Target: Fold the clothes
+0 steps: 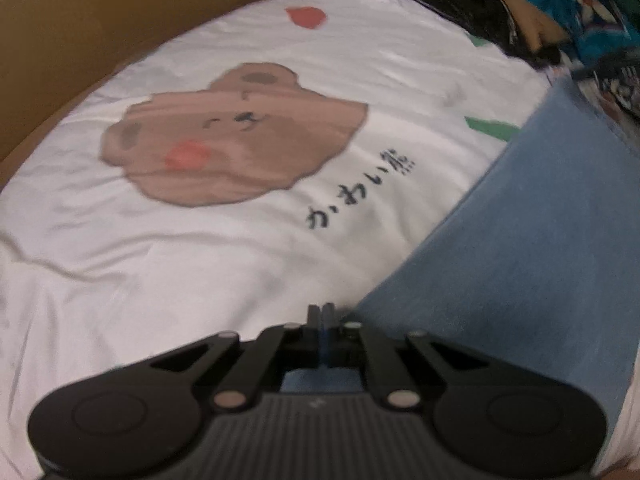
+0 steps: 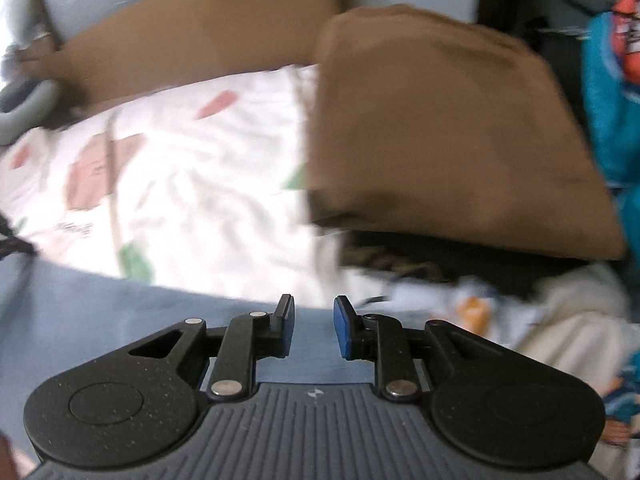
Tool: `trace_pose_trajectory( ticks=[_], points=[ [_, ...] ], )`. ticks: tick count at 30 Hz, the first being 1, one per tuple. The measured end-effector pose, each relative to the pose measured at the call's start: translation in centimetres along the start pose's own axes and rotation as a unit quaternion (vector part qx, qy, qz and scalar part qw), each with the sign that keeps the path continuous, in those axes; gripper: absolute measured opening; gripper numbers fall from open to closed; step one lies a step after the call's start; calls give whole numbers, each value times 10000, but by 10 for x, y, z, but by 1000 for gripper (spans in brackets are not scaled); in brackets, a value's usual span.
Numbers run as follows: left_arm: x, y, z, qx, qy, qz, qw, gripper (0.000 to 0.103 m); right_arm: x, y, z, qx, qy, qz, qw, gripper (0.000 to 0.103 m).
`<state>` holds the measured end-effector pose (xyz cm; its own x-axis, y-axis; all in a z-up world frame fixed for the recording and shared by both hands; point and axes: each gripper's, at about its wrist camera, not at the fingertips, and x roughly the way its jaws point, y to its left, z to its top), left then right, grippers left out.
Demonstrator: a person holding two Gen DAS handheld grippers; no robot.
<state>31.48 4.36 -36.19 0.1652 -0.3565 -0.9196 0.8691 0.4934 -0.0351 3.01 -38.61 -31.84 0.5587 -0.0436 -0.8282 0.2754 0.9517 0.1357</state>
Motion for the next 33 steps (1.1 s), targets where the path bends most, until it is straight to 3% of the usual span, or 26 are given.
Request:
trace_pose_trajectory(
  ticks=[5, 7, 9, 11, 14, 17, 20, 23, 27, 33],
  points=[
    [-37, 18, -17, -718, -366, 224, 9965, 16, 11, 33, -1, -505, 171, 582, 9969, 23],
    [-48, 22, -26, -948, -424, 453, 9936, 28, 16, 45, 0, -750, 216, 723, 9943, 23],
    [-57, 25, -38, -1215, -494, 698, 9889, 48, 20, 56, 1, -925, 245, 809, 9921, 23],
    [-66, 26, -52, -1583, -500, 999, 9811, 59, 25, 66, 2, -1100, 274, 895, 9895, 23],
    [-72, 20, -77, -1922, -335, 1414, 9705, 61, 32, 82, 3, -1361, 317, 1023, 9849, 23],
    [-84, 31, -102, -2473, -369, 1869, 9500, 69, 40, 98, 3, -1611, 332, 1076, 9805, 23],
    [-96, 41, -128, -3010, -401, 2312, 9243, 79, 51, 113, 5, -1866, 368, 1092, 9757, 23],
    [-109, 51, -153, -3530, -431, 2743, 8935, 80, 63, 126, 7, -1895, 523, 1110, 9742, 19],
    [-125, 65, -186, -4187, -469, 3290, 8452, 80, 77, 143, 3, -2142, 643, 1045, 9691, 16],
    [-135, 96, -213, -4576, -577, 3649, 8088, 75, 88, 155, 1, -2415, 763, 899, 9632, 13]
  ],
)
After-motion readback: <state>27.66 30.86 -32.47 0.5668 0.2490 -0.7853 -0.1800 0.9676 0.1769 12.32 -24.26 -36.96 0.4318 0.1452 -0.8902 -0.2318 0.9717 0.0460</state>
